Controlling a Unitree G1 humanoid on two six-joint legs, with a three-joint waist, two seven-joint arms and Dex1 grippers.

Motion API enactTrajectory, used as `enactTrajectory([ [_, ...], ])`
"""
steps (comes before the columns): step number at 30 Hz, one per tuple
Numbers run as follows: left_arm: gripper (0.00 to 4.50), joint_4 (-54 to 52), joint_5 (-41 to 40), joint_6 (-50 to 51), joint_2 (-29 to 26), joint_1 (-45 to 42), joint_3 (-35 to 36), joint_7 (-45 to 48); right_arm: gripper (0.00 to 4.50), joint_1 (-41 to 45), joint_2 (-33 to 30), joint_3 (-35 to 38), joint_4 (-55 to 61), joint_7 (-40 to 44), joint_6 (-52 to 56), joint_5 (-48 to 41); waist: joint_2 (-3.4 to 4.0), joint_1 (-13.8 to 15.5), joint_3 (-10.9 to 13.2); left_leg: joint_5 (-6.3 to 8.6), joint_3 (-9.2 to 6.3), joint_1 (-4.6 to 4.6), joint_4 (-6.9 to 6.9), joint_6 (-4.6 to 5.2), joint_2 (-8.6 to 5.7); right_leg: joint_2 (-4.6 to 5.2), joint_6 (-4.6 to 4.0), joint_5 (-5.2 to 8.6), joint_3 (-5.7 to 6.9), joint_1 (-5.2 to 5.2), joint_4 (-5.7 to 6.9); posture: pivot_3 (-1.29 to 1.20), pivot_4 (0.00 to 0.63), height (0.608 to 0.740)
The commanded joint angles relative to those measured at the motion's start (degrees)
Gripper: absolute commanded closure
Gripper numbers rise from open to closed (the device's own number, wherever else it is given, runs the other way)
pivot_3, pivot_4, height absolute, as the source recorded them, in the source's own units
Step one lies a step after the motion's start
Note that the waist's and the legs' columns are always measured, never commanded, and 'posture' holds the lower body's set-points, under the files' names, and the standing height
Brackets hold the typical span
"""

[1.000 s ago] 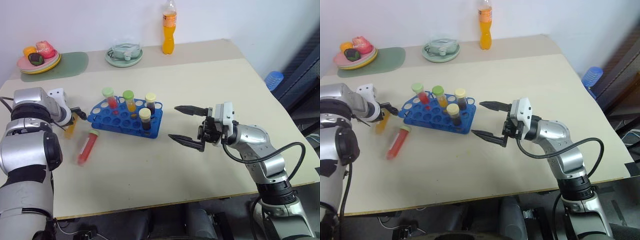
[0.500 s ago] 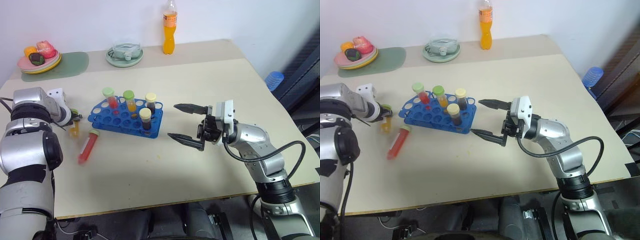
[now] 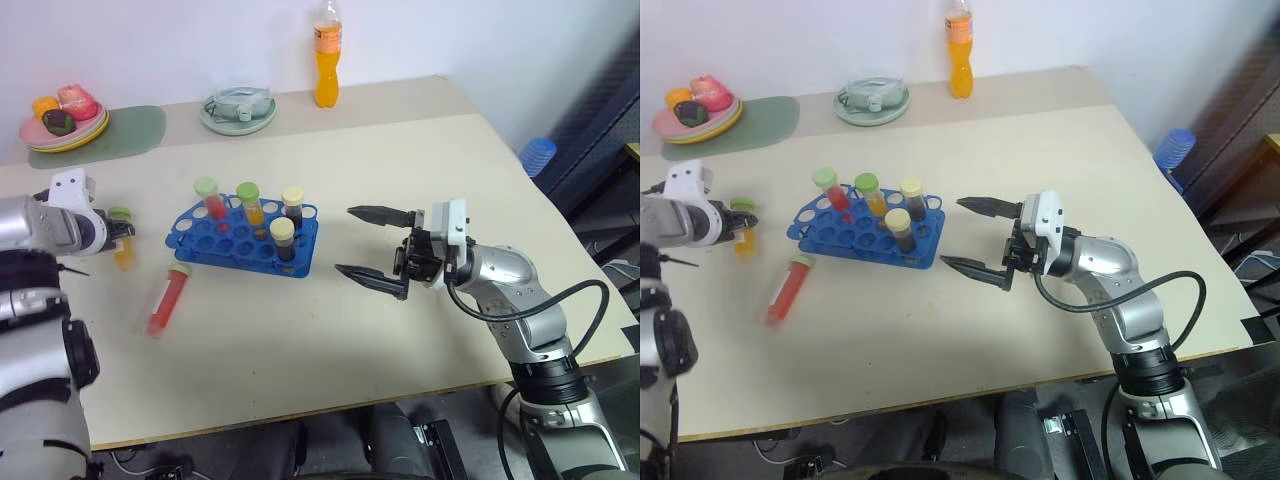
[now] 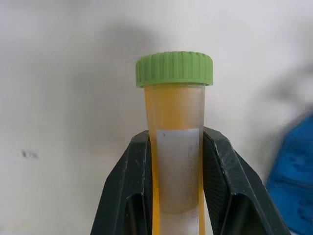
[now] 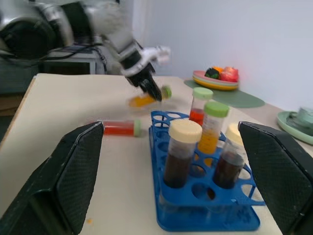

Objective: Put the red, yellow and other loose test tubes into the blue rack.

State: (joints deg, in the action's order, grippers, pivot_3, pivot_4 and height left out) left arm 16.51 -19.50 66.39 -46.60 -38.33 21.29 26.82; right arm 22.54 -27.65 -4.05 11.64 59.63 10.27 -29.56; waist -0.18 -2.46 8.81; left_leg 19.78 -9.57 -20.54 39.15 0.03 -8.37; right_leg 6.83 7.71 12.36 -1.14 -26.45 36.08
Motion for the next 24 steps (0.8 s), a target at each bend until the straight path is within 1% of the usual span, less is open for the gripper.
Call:
enactTrajectory([
  [1,3.76,-27.71,-6.53,-11.52,2.84,9.57,10.12,4.61,0.0,1.03,0.5,0.82,-0.17,0.83,-0.74,-0.86,-0.01,0.24,0.0,0.01,0.01,0.01,0.0,0.01,0.0,0.01,0.0,0.0,0.0,0.02,-0.03,0.0,0.15,0.74],
  [2,3.76,-32.4,-7.0,-14.22,4.74,11.81,11.66,3.67,0.0,1.22,0.54,0.85,-0.48,1.02,-0.71,-0.95,-0.01,0.52,0.0,0.01,0.0,0.01,0.03,0.01,0.0,0.01,-0.01,0.0,0.01,0.06,-0.07,0.0,0.15,0.74],
  [3,3.76,-34.84,-7.22,-15.98,5.92,13.14,12.19,2.96,0.0,1.34,0.56,0.9,-0.72,1.19,-0.74,-0.99,-0.01,0.95,0.0,0.01,0.0,0.01,0.05,0.01,0.0,0.01,-0.01,0.0,0.02,0.09,-0.11,0.0,0.15,0.74],
  [5,3.76,-39.6,-7.06,-23.24,10.22,14.85,13.0,1.09,0.0,1.52,0.47,1.01,-1.05,1.53,-0.65,-1.05,0.0,1.82,-0.01,0.01,0.07,0.09,0.07,0.01,0.0,0.01,-0.01,0.0,0.01,0.17,-0.3,0.0,0.15,0.74],
  [8,3.76,-45.44,-8.47,-29.85,16.41,17.5,12.05,-0.56,0.0,1.61,-0.05,1.26,-1.33,2.09,-0.47,-0.94,-0.01,2.29,-0.03,0.01,0.11,0.19,0.09,0.01,0.01,0.01,-0.02,-0.01,0.0,0.34,-0.35,0.0,0.15,0.74],
  [10,3.76,-46.77,-8.52,-32.03,18.01,19.49,10.2,-0.27,0.0,1.47,-0.49,1.56,-1.29,2.22,-0.34,-0.87,-0.02,2.37,-0.03,0.01,0.11,0.19,0.1,0.01,0.01,0.01,-0.02,-0.01,0.0,0.38,-0.42,0.0,0.15,0.74],
  [12,3.76,-46.76,-11.16,-31.97,20.03,20.75,8.69,0.54,0.0,1.06,-1.09,2.04,-0.91,2.1,-0.06,-0.92,-0.02,2.42,-0.03,0.01,0.11,0.18,0.09,0.01,0.01,0.0,-0.03,-0.01,0.0,0.35,-0.4,0.0,0.15,0.74],
  [13,3.76,-46.63,-10.75,-33.65,20.67,21.49,7.47,0.94,0.0,0.86,-1.37,2.25,-0.73,2.05,0.04,-0.95,-0.02,2.52,-0.03,0.01,0.11,0.17,0.09,0.01,0.02,0.0,-0.03,-0.01,0.0,0.34,-0.39,0.0,0.15,0.74],
  [15,3.76,-45.88,-8.49,-39.25,21.66,23.4,4.05,3.1,0.0,0.41,-1.85,2.67,-0.24,1.81,0.35,-0.96,-0.02,2.66,-0.03,0.01,0.13,0.17,0.09,0.01,0.02,0.0,-0.03,-0.01,0.0,0.35,-0.42,0.0,0.15,0.74],
  [17,3.76,-43.64,-6.49,-48.14,23.55,25.6,0.19,7.26,0.0,-0.28,-2.38,3.2,0.58,1.31,0.8,-0.96,-0.02,2.93,-0.03,0.01,0.14,0.16,0.09,0.01,0.02,0.0,-0.03,-0.02,0.0,0.34,-0.48,0.0,0.15,0.74],
  [19,3.76,-40.09,-4.3,-55.86,25.28,26.53,-2.8,9.5,0.0,-1.01,-2.95,3.68,1.49,0.71,1.26,-1.11,-0.02,3.2,-0.03,0.01,0.15,0.16,0.07,0.01,0.02,0.0,-0.05,-0.03,0.0,0.35,-0.52,0.0,0.15,0.74],
  [24,3.76,-31.74,2.57,-68.98,28.24,26.52,-7.94,8.24,0.0,-2.51,-3.96,4.79,3.54,-0.42,2.37,-1.38,-0.02,3.23,-0.03,0.01,0.18,0.17,0.08,0.02,0.06,-0.01,-0.11,-0.08,0.03,0.42,-0.64,0.0,0.15,0.74],
])
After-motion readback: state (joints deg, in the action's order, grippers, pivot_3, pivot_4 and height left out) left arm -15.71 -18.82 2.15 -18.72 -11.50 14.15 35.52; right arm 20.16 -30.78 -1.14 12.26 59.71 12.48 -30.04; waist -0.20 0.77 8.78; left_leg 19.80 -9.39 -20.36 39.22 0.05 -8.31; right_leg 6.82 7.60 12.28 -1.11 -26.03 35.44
